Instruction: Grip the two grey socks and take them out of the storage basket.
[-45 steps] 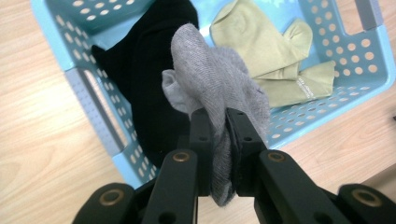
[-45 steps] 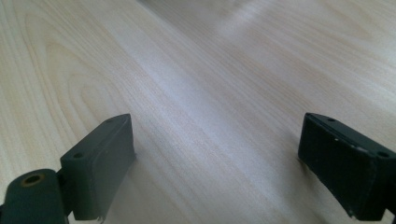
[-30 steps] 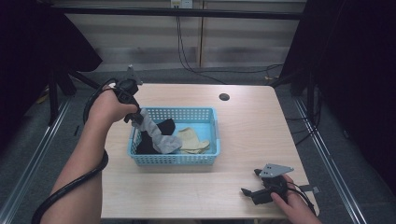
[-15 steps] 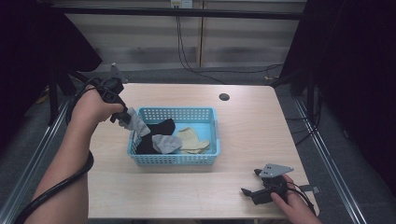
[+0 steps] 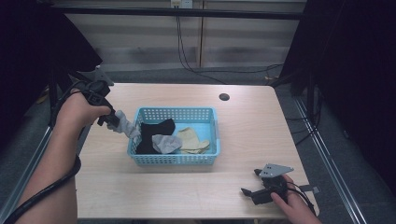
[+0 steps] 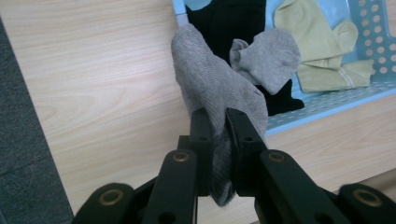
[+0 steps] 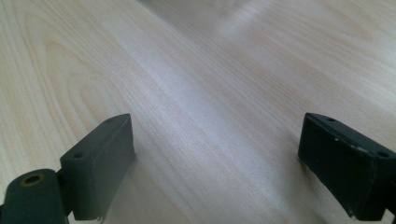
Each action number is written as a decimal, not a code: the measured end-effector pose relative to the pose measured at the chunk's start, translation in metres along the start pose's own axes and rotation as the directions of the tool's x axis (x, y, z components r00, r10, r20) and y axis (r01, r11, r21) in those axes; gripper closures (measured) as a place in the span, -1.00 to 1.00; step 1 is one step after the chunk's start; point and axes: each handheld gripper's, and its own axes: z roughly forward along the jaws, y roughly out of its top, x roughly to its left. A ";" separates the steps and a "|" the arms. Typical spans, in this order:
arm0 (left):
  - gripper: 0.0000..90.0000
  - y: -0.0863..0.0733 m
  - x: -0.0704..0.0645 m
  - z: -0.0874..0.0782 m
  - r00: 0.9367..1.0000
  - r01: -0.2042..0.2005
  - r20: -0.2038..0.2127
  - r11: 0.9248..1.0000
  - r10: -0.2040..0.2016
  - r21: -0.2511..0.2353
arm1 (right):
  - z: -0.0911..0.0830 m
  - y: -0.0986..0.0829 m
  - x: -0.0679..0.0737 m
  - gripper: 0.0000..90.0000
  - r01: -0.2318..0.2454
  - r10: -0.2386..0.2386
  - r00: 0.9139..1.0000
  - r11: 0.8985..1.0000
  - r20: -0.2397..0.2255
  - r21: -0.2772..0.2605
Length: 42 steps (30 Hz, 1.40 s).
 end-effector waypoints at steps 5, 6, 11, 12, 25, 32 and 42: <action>0.82 -0.007 0.011 -0.002 0.999 0.031 -0.009 0.999 -0.031 -0.008 | 0.000 0.000 0.000 -0.77 -0.002 0.002 1.000 1.000 0.000 0.003; 0.81 -0.008 0.013 -0.002 1.000 0.027 -0.014 1.000 -0.027 -0.007 | 0.000 0.000 0.000 -0.77 0.000 0.000 1.000 1.000 0.003 0.001; 0.81 -0.015 0.023 0.000 0.998 0.050 -0.024 0.999 -0.050 -0.009 | 0.000 0.000 0.000 -0.77 -0.001 0.001 1.000 1.000 0.000 0.003; 0.82 -0.015 0.023 0.000 0.998 0.050 -0.024 0.999 -0.050 -0.009 | 0.000 0.000 0.000 -0.77 -0.001 0.001 1.000 1.000 0.000 0.003; 0.81 -0.025 0.038 0.017 0.996 0.077 -0.034 0.997 -0.077 -0.009 | 0.000 0.000 0.000 -0.77 -0.001 0.001 1.000 1.000 0.000 0.003; 0.81 -0.032 0.048 0.033 0.994 0.100 -0.042 0.995 -0.100 -0.016 | 0.000 0.000 0.000 -0.77 -0.002 0.002 1.000 1.000 0.000 0.001; 0.80 -0.038 0.054 0.067 0.994 0.109 -0.030 0.994 -0.109 -0.006 | 0.000 0.000 0.000 -0.77 -0.002 0.002 1.000 1.000 0.001 0.001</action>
